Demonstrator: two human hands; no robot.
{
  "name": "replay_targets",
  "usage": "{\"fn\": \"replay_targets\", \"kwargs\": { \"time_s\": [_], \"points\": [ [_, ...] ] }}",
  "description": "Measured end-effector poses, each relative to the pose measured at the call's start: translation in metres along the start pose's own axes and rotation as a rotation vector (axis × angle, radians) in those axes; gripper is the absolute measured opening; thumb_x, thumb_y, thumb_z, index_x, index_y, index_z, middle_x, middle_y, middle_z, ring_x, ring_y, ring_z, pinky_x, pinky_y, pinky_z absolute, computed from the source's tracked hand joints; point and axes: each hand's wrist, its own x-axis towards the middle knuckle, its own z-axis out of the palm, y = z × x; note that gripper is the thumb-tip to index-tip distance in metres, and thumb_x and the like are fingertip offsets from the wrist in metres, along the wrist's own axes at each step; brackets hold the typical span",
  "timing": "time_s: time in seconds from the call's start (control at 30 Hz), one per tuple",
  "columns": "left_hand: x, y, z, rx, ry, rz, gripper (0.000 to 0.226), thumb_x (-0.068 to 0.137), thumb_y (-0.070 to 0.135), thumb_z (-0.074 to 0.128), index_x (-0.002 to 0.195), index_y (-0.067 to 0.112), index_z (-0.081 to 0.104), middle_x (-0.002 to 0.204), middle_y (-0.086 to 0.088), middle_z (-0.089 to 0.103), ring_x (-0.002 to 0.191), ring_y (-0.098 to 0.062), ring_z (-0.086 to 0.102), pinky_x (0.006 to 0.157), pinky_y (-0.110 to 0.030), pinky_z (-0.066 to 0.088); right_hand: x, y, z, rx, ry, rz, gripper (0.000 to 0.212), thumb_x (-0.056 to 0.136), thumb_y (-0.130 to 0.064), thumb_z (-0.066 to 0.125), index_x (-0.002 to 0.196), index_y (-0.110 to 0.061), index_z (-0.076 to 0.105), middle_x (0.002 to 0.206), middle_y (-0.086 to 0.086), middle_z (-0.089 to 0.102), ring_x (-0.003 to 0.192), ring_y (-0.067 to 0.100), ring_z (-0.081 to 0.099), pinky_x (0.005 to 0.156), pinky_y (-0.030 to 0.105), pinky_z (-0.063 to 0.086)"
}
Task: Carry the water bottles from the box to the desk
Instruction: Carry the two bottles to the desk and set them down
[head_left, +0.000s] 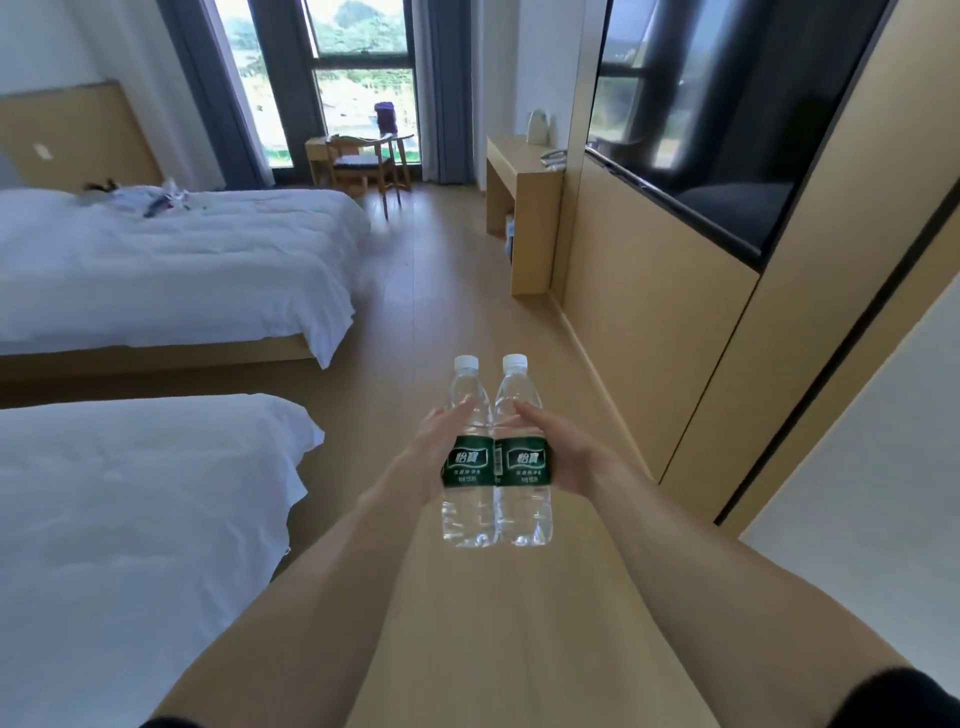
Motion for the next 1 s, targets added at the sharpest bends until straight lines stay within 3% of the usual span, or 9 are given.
{"fn": "replay_targets", "kwargs": {
  "time_s": [0.13, 0.27, 0.37, 0.6, 0.77, 1.0],
  "points": [
    [0.044, 0.019, 0.0, 0.021, 0.04, 0.021, 0.05, 0.097, 0.035, 0.066, 0.136, 0.009, 0.05, 0.125, -0.027, 0.066, 0.114, -0.049, 0.064, 0.098, -0.067, 0.048, 0.053, -0.024, -0.011, -0.018, -0.014, -0.047, 0.053, 0.097, -0.043, 0.06, 0.133, -0.004, 0.055, 0.1, 0.015, 0.073, 0.081, 0.027, 0.073, 0.065, 0.033, 0.059],
    [0.107, 0.04, -0.006, 0.04, 0.036, 0.021, 0.052, 0.096, 0.039, 0.066, 0.135, 0.009, 0.049, 0.124, -0.027, 0.066, 0.113, -0.048, 0.065, 0.096, -0.067, 0.05, 0.113, -0.05, -0.024, -0.011, 0.003, -0.035, 0.043, 0.096, -0.042, 0.062, 0.124, -0.009, 0.057, 0.093, 0.012, 0.075, 0.076, 0.025, 0.074, 0.061, 0.032, 0.058],
    [0.163, 0.061, -0.012, 0.042, 0.013, 0.026, 0.052, 0.095, 0.04, 0.067, 0.134, 0.01, 0.049, 0.123, -0.027, 0.066, 0.112, -0.049, 0.065, 0.095, -0.066, 0.051, 0.163, -0.077, -0.031, -0.03, 0.018, -0.033, 0.047, 0.097, -0.043, 0.061, 0.127, -0.007, 0.056, 0.092, 0.013, 0.075, 0.075, 0.025, 0.074, 0.059, 0.031, 0.058],
    [0.292, 0.131, -0.029, 0.042, -0.027, -0.015, 0.051, 0.095, 0.037, 0.068, 0.131, 0.009, 0.048, 0.121, -0.028, 0.066, 0.095, -0.041, 0.067, 0.095, -0.062, 0.053, 0.284, -0.152, -0.039, -0.049, 0.033, 0.015, 0.06, 0.096, -0.043, 0.062, 0.138, -0.001, 0.051, 0.109, 0.02, 0.072, 0.081, 0.028, 0.075, 0.061, 0.034, 0.06],
    [0.373, 0.177, -0.042, 0.057, -0.036, -0.015, 0.049, 0.095, 0.038, 0.068, 0.13, 0.009, 0.049, 0.124, -0.03, 0.064, 0.098, -0.042, 0.066, 0.097, -0.067, 0.049, 0.364, -0.197, -0.042, 0.003, 0.014, 0.012, 0.054, 0.098, -0.041, 0.06, 0.133, -0.001, 0.052, 0.092, 0.014, 0.077, 0.077, 0.027, 0.076, 0.059, 0.033, 0.059],
    [0.467, 0.219, -0.045, 0.052, -0.009, -0.011, 0.054, 0.093, 0.038, 0.071, 0.131, 0.008, 0.048, 0.124, -0.028, 0.064, 0.105, -0.046, 0.067, 0.094, -0.065, 0.052, 0.46, -0.239, -0.061, 0.009, 0.017, 0.002, 0.042, 0.098, -0.04, 0.06, 0.125, -0.008, 0.056, 0.102, 0.016, 0.074, 0.082, 0.029, 0.074, 0.064, 0.036, 0.061]
  ]
}}
